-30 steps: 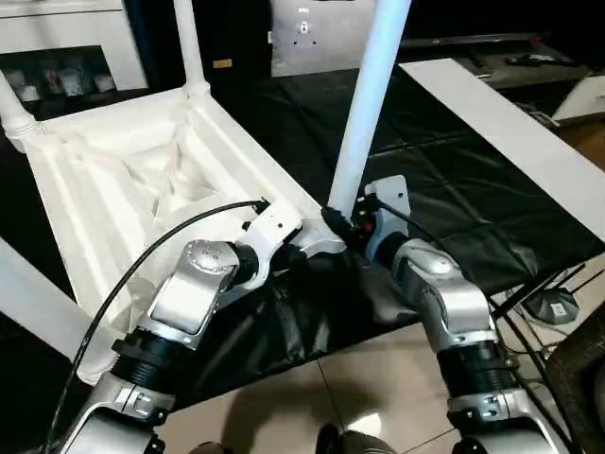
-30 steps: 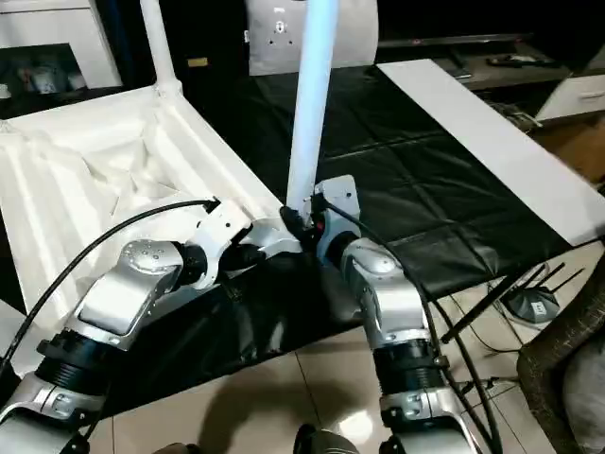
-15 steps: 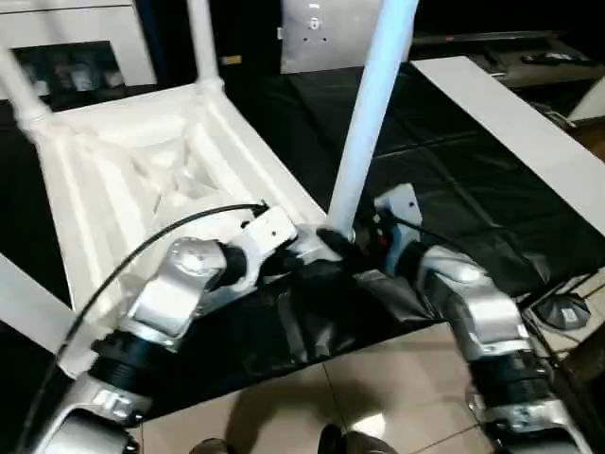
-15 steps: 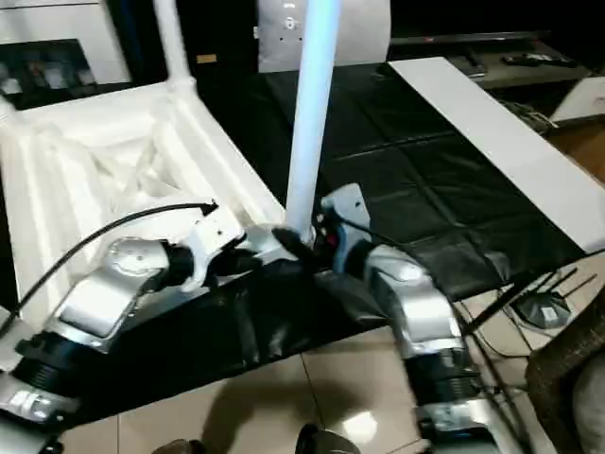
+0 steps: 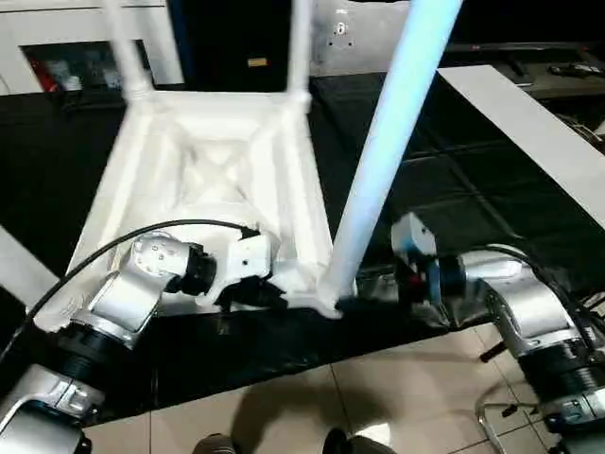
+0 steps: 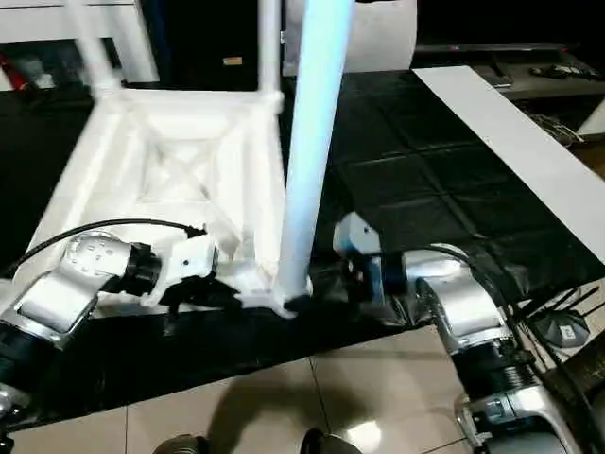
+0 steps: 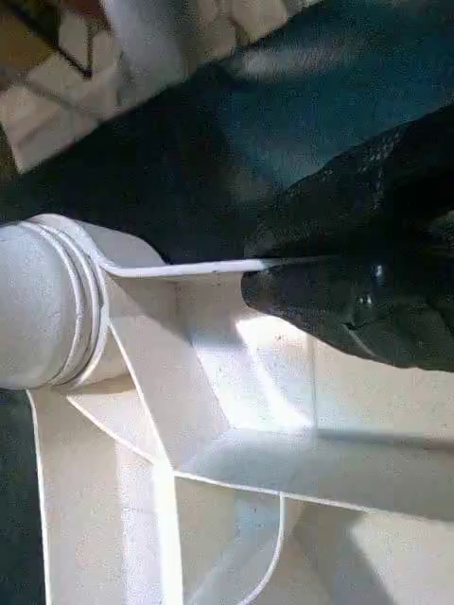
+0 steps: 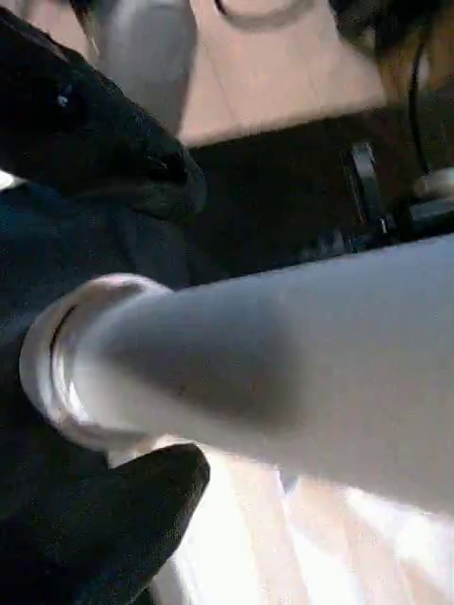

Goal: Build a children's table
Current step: Rotate leg to tighten

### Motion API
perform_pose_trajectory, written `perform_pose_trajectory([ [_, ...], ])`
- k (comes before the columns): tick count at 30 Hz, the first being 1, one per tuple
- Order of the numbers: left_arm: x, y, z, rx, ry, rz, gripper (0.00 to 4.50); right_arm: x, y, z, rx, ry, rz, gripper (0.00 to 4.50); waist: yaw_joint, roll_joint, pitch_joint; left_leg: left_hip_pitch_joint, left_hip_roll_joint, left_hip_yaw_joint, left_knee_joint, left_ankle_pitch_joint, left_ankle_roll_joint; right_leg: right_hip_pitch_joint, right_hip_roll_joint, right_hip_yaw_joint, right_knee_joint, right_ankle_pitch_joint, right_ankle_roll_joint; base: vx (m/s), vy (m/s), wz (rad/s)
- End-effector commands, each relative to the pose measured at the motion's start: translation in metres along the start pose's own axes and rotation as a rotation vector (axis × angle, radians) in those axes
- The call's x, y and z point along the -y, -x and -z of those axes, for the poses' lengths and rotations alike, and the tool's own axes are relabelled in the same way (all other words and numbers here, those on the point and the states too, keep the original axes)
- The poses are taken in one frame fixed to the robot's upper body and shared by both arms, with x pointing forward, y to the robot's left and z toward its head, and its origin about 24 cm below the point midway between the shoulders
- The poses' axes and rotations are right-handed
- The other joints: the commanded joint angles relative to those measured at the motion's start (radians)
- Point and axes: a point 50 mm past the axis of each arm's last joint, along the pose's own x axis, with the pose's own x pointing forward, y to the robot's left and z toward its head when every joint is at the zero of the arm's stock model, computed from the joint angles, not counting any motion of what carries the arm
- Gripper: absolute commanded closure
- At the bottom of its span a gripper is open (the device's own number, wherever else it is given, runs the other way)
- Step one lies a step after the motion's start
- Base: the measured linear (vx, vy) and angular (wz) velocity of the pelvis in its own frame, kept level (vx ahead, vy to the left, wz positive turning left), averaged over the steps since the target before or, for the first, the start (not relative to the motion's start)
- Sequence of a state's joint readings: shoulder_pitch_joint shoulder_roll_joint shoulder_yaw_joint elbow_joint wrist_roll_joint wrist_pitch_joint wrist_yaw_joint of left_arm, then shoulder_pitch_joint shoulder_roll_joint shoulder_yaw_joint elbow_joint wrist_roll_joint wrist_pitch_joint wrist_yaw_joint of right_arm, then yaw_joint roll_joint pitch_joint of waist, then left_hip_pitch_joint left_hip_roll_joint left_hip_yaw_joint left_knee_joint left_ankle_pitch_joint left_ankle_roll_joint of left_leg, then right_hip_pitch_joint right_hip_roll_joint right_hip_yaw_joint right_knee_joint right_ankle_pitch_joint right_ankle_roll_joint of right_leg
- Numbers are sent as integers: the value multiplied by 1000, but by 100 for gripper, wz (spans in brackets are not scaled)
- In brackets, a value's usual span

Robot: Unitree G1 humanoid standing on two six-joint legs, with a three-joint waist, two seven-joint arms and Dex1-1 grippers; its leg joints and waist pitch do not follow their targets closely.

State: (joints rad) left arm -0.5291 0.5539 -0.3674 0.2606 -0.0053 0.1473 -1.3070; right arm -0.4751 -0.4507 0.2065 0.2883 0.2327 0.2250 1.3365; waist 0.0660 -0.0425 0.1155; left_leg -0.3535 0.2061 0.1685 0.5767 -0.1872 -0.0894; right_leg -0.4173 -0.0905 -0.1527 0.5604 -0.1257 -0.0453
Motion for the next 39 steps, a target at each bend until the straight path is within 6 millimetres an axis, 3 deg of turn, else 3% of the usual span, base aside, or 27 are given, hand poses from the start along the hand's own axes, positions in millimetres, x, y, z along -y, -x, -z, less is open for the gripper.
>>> perform_pose_trajectory([
  [1, 7, -9, -9, -2, -76, 143, 450, -1, 4, -5, -7, 12, -83, 67, -4, 0, -76, 4, 35, -3, -61, -149, 96, 67, -69, 75, -54, -357, -158, 0, 0, 0],
  [18, 9, -5, -9, -15, -119, 241, 450, -4, 0, -7, -4, 9, -201, 214, 2, -1, -81, 3, 35, -2, -59, -138, 83, 68, -68, 74, -52, -370, -155, 0, 0, 0],
  [26, 8, -4, -7, -16, -101, 212, 450, -10, -4, -7, 40, -26, -237, 248, 6, 3, -86, 3, 36, -2, -58, -121, 82, 69, -66, 74, -48, -343, -162, 0, 0, 0],
  [30, 1, -4, -7, 6, -13, 90, 450, -15, -10, -11, 119, -72, -211, 251, 11, 2, -84, 5, 37, -2, -58, -124, 76, 69, -68, 75, -49, -348, -163, 0, 0, 0],
  [35, -4, -8, -12, 58, 114, -71, 450, -10, -27, -6, 148, -146, -20, 251, 4, -1, -69, 12, 24, -3, -56, -209, 34, 58, -72, 66, -84, -594, -73, 0, 0, 0],
  [37, -6, -12, -14, 58, 165, -147, 450, -3, -35, -4, 165, -177, 95, 251, -11, -4, -65, 3, 19, -10, -56, -231, 20, 61, -69, 53, -92, -650, -35, 0, 0, 0],
  [39, -11, -19, -20, 70, 246, -274, 450, 4, -47, -4, 179, -211, 234, 251, -43, -7, -62, 1, 13, -17, -49, -270, 5, 60, -68, 35, -111, -713, 13, 0, 0, 0],
])
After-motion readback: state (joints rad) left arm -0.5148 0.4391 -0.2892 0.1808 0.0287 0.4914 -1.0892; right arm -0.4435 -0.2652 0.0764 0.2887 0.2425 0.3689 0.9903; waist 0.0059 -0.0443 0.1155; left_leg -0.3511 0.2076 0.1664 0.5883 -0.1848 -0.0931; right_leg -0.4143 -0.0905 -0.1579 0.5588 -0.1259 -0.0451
